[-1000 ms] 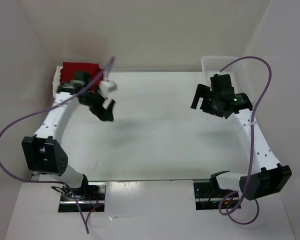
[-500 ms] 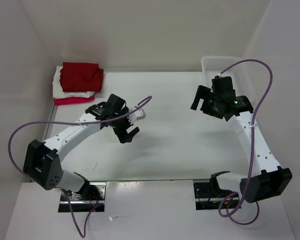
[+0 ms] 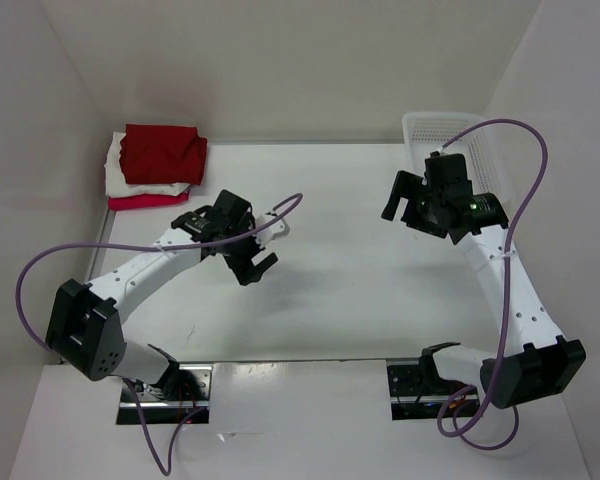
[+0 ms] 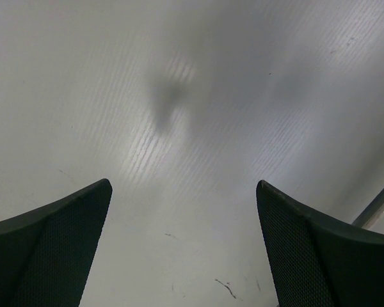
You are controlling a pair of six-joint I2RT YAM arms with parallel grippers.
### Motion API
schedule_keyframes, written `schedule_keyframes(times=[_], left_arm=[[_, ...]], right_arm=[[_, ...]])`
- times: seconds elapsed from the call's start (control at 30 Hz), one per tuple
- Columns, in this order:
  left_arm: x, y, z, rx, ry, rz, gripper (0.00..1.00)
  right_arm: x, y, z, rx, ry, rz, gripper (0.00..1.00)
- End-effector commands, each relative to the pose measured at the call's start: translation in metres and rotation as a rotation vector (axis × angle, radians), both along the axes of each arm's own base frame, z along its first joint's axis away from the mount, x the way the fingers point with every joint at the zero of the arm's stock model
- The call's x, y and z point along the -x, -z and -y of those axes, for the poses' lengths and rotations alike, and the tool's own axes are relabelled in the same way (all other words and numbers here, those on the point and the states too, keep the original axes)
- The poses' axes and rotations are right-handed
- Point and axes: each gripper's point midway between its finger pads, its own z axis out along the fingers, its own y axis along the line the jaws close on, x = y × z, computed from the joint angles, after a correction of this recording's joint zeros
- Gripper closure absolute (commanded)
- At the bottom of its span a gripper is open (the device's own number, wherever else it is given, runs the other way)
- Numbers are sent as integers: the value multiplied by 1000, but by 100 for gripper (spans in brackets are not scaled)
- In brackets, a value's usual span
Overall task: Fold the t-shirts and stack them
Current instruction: Put the neatly folded tshirt into the corner of the board with the left arm
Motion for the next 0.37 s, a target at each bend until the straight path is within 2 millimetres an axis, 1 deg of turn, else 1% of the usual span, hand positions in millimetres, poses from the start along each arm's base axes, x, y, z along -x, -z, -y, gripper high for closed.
schedule_keyframes(times=[0.0, 0.13, 0.17, 0.3, 0.33], left_arm=[[-7, -15, 0, 34, -37, 45, 0], [-8, -15, -2, 28, -42, 49, 0], [-10, -15, -4, 28, -53, 49, 0], [-10, -15, -4, 31, -61, 45, 0], [-12, -16, -3, 35, -61, 53, 0]], right_arm=[[-7, -17, 1, -20, 16, 72, 1], [-7, -17, 1, -20, 16, 72, 1], [-7, -17, 1, -20, 16, 72, 1], [-7, -17, 1, -20, 16, 72, 1], [-8, -17, 4, -20, 25, 72, 1]])
